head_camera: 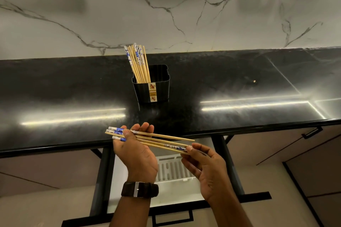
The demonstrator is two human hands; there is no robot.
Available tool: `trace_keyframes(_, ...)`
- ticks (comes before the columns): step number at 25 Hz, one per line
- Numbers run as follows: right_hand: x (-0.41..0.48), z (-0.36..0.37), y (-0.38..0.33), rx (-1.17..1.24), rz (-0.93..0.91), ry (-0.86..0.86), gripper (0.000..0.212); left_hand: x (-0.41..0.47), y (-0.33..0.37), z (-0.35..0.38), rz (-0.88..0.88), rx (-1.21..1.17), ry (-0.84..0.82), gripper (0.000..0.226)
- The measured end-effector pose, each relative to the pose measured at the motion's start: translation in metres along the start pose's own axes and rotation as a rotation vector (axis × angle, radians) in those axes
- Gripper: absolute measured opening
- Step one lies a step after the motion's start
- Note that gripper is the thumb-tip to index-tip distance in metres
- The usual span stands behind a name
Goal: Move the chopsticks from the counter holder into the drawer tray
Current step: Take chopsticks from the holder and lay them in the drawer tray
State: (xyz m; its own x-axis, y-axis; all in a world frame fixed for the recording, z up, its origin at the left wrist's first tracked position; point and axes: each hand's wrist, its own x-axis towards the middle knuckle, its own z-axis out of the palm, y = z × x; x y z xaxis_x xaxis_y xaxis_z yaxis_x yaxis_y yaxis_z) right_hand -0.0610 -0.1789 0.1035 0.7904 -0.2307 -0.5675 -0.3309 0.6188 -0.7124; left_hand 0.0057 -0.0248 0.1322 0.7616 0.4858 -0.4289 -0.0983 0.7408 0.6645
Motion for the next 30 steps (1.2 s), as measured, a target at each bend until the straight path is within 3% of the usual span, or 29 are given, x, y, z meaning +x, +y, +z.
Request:
trace_keyframes(4, 0.001, 0.012, -0.004, -0.073, -0.146, 0.136, 0.029, 0.008, 0.007, -0.007, -0.003, -0.081, 0.079, 0.029)
trace_keyframes(8, -0.018, 0.005, -0.047, -0.198, -0.650, 0.405, 0.022, 0.036, 0.038, -0.015, 0.206, -0.021, 0.154, 0.016)
trace_keyframes(10, -0.026, 0.010, -0.073, -0.395, -0.886, 0.295, 0.022, 0.030, 0.048, -0.012, 0.254, 0.212, -0.042, 0.017)
trace_keyframes(14, -0.016, 0.056, -0.090, -0.913, -1.069, -0.079, 0.030, -0.012, 0.038, 0.017, 0.072, 0.682, -0.674, 0.019)
trace_keyframes(16, -0.005, 0.081, -0.090, -1.026, -1.123, -0.156, 0.034, -0.024, 0.029, 0.026, -0.033, 0.693, -0.818, 0.019)
trace_keyframes(18, 0.008, 0.098, -0.091, -1.049, -1.158, -0.161, 0.033, -0.027, 0.020, 0.026, -0.064, 0.636, -0.838, 0.022)
trace_keyframes(21, 0.027, 0.108, -0.084, -1.030, -1.154, -0.157, 0.028, -0.026, 0.005, 0.018, -0.098, 0.562, -0.829, 0.027)
trace_keyframes(24, 0.039, 0.106, -0.075, -1.054, -1.036, -0.211, 0.021, -0.026, 0.001, 0.014, -0.208, 0.516, -0.756, 0.028)
trace_keyframes(26, 0.039, 0.097, -0.071, -1.038, -0.860, -0.299, 0.018, -0.025, 0.002, 0.014, -0.307, 0.489, -0.722, 0.027)
trace_keyframes(28, 0.030, 0.082, -0.063, -0.855, -0.561, -0.361, 0.029, -0.021, 0.004, 0.015, -0.356, 0.472, -0.673, 0.027)
trace_keyframes(30, 0.014, 0.062, -0.050, -0.859, -0.352, -0.355, 0.037, -0.013, 0.005, 0.017, -0.357, 0.363, -0.582, 0.023)
